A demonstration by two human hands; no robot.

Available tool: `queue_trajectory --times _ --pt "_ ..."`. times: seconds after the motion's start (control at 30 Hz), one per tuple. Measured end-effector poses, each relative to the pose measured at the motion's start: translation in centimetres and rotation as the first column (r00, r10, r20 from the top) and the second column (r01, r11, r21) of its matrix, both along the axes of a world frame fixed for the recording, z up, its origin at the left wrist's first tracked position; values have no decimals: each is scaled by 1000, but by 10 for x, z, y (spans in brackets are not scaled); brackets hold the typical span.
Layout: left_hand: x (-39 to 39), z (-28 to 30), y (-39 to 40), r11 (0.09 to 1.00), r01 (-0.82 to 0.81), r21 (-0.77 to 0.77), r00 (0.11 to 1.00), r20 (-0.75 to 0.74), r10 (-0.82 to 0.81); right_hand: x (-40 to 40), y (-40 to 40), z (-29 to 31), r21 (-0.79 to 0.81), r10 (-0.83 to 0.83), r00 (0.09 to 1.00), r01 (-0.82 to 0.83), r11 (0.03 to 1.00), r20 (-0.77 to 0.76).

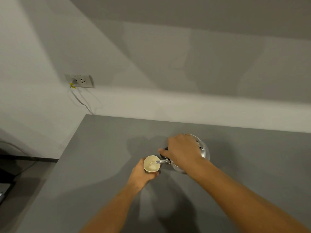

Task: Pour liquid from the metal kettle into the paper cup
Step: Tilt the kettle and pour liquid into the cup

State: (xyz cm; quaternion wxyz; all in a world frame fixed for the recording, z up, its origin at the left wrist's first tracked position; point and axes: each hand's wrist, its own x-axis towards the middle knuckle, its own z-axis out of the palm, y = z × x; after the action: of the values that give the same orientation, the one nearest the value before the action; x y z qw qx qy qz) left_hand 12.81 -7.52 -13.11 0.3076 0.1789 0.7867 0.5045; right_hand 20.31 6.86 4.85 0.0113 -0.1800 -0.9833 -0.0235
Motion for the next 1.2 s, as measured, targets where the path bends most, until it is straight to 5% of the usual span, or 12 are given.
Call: queue_trajectory --times 1.2 --pt "0 1 -1 1000 3 -14 1000 -2 -3 -5 -1 1 86 21 1000 -23 996 19"
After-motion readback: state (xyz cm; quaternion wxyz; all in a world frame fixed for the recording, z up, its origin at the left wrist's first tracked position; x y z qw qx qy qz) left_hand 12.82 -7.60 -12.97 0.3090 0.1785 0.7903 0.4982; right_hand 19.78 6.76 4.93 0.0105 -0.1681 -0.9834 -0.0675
